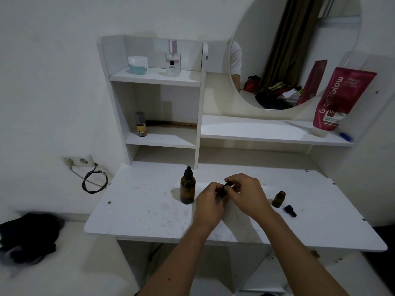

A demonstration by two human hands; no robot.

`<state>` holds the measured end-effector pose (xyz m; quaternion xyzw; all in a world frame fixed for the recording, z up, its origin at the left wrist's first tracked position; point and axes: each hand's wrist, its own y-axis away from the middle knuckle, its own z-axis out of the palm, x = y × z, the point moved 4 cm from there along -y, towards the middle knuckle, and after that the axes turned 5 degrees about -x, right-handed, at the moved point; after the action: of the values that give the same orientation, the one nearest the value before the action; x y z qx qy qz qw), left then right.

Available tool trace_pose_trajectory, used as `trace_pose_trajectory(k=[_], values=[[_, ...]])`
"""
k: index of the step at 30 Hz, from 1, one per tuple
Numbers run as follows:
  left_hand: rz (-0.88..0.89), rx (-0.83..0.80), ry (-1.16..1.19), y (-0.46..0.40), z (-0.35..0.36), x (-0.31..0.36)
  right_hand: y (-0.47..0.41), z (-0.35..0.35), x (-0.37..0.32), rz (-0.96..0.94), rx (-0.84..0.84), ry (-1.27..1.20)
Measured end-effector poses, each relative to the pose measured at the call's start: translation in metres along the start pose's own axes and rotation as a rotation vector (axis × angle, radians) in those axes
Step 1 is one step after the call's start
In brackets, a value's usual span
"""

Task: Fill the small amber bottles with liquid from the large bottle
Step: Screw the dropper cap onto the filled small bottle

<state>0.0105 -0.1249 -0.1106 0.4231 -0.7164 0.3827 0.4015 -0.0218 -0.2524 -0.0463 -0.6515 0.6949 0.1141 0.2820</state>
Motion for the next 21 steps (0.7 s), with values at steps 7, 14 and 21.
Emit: trace_pose_trajectory(k=[7, 14, 21], values=[[-0.006, -0.012, 0.023, 0.000, 0.001, -0.002, -0.002, -0.001, 0.005, 0.031, -0.035, -0.020], [-0.008, -0.010, -0.017, 0.000, -0.001, -0.001, -0.002, 0.004, 0.005, 0.049, -0.036, 0.038], [-0.012, 0.007, -0.037, 0.000, 0.000, -0.002, 0.001, 0.008, 0.001, 0.082, -0.030, 0.072]])
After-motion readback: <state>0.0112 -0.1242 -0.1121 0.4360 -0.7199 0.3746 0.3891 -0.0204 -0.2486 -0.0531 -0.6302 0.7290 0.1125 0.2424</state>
